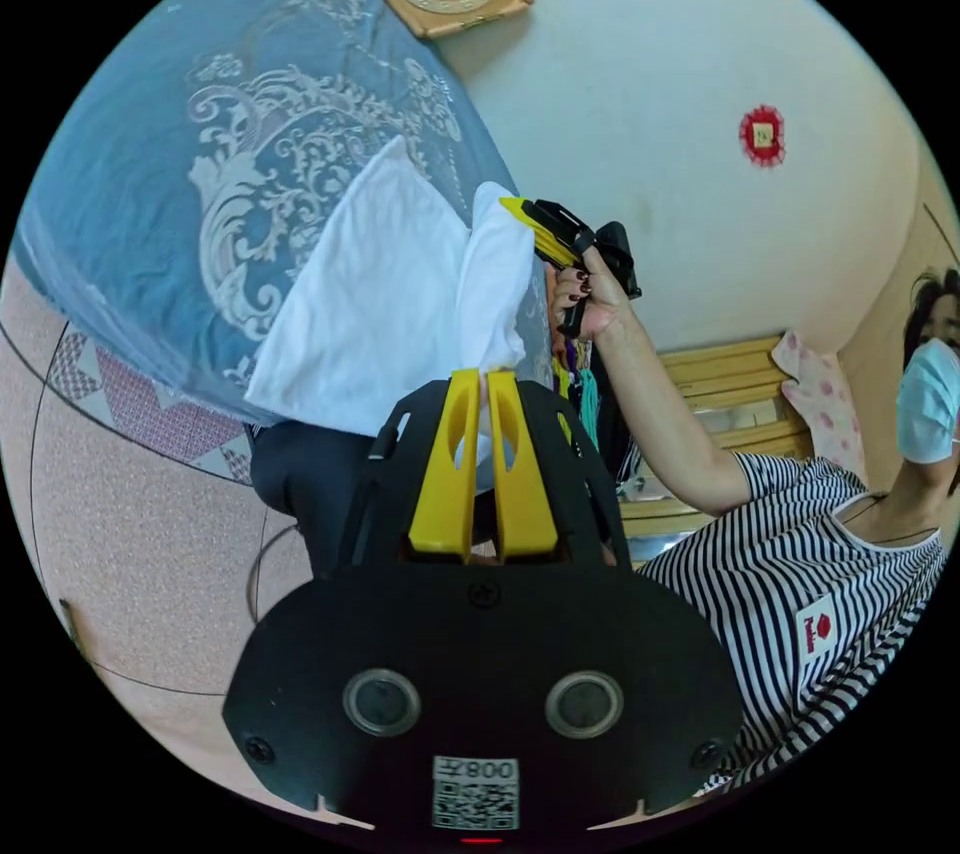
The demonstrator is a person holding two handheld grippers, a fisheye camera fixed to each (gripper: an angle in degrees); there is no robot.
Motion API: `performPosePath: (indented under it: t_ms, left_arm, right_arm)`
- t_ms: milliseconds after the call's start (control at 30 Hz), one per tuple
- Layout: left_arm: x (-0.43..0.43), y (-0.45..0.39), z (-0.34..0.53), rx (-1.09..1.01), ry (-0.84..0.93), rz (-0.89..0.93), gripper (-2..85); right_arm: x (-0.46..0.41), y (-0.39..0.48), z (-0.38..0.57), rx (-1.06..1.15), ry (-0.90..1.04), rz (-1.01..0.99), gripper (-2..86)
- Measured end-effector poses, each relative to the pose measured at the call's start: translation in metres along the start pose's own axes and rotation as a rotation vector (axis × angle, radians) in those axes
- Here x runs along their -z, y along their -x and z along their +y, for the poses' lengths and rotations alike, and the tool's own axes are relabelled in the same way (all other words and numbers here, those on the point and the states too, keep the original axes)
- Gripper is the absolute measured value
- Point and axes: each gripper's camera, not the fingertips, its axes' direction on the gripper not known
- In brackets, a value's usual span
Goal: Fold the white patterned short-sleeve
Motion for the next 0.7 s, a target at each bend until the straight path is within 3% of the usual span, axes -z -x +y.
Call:
performPosePath:
  t_ms: [433,700]
  left_arm:
    - [-0.050,0.134,0.046,0.170,-0.086,0.042,1.1]
    - [-0.088,0.178,0.073,0.201,-0.134,0.086,1.1]
  right_arm:
    - [-0.082,0.073,-0.109,0.003,0.169,0.149,2.6]
    - [-0.082,0.118,-0.144,0.035,0.188,0.204,2.9]
